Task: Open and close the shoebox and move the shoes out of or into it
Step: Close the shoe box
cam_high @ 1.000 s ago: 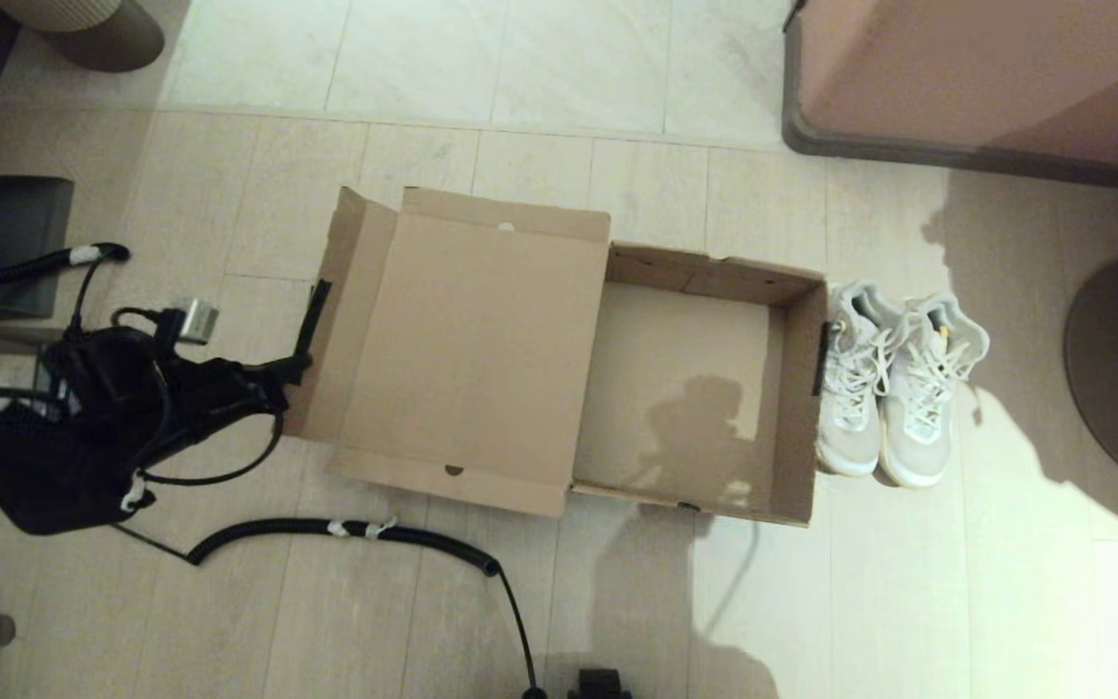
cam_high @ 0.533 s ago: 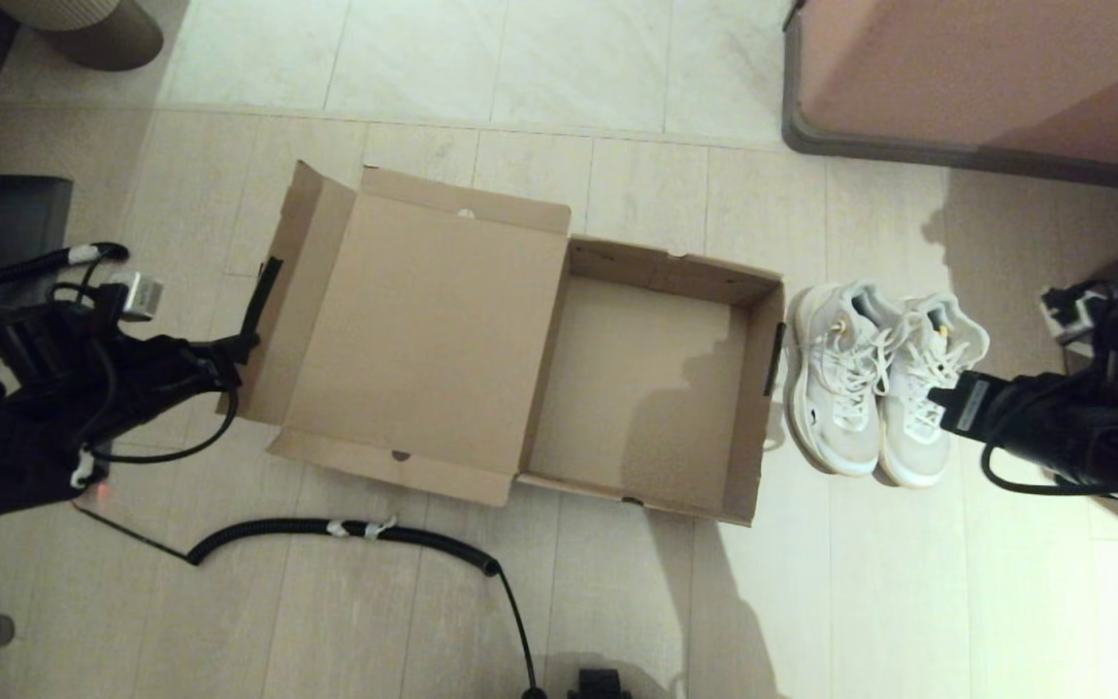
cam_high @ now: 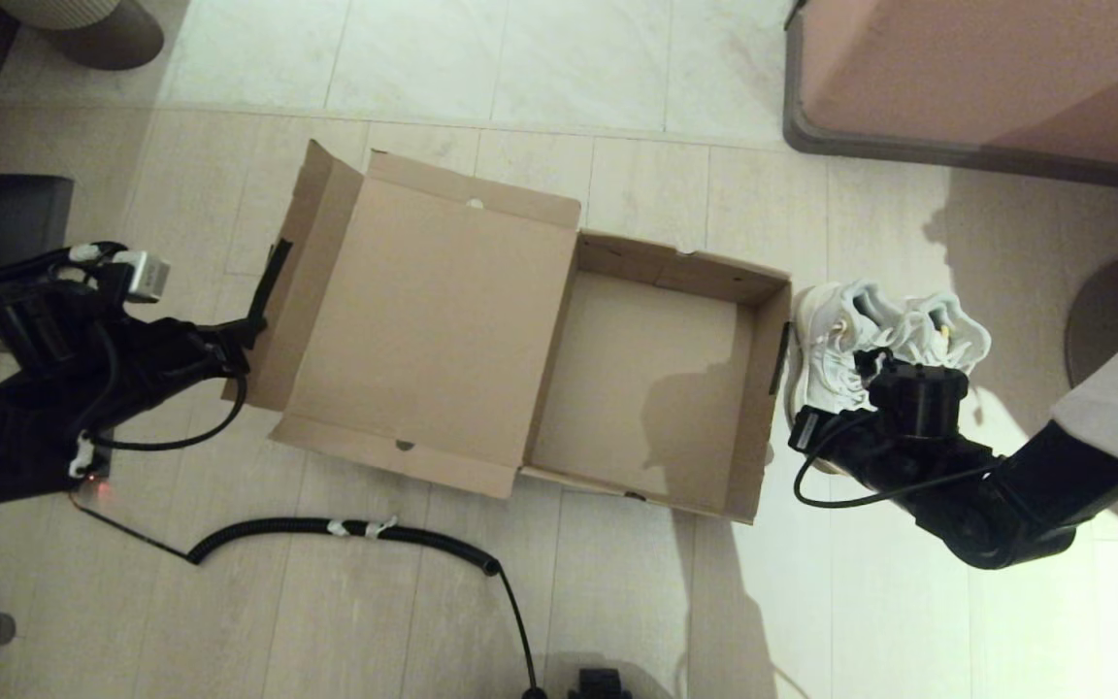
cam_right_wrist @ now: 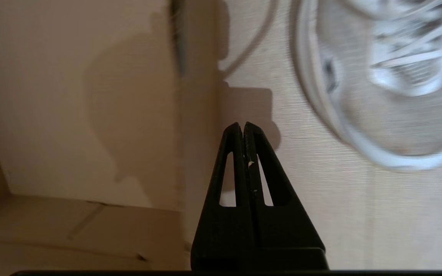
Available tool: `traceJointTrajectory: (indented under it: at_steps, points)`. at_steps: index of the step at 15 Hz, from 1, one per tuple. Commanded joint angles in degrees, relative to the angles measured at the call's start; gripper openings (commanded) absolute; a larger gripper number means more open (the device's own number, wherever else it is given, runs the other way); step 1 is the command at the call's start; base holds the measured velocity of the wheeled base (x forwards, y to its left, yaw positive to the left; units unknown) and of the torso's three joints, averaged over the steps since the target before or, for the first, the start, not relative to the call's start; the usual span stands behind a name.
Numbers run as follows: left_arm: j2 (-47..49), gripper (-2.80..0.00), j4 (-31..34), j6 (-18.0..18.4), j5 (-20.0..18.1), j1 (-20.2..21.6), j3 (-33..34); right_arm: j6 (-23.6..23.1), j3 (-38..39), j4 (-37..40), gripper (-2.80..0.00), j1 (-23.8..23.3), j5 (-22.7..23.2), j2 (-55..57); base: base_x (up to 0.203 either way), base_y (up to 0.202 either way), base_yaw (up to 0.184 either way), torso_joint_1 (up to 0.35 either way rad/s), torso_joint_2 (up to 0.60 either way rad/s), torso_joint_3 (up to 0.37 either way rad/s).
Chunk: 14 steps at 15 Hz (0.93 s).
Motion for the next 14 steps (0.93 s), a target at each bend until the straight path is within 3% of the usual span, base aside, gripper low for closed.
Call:
traceJointTrajectory:
  at_steps: [1,5,14]
  points:
    - [-1.4,-2.8,-0.3,0.0,0.0,-1.2,1.3,2.8,-2.8,-0.5,-2.8,1.8,-0.5,4.9,0.0,0.0,0.0,0.0,0.0,0.0]
    - [-1.7,-2.8,0.0,0.1,0.9,-1.6,1.6,3.5,-6.0,-0.6,-2.8,1.4,-6.1,10.1,0.0,0.0,0.0,0.0,0.0,0.0]
    - [-4.7,-2.8,1.9,1.7,0.9,1.4,2.6,3.6,-14.2,-0.6,-2.8,1.9,-5.3,15.0,0.0,0.0,0.0,0.0,0.0,0.0]
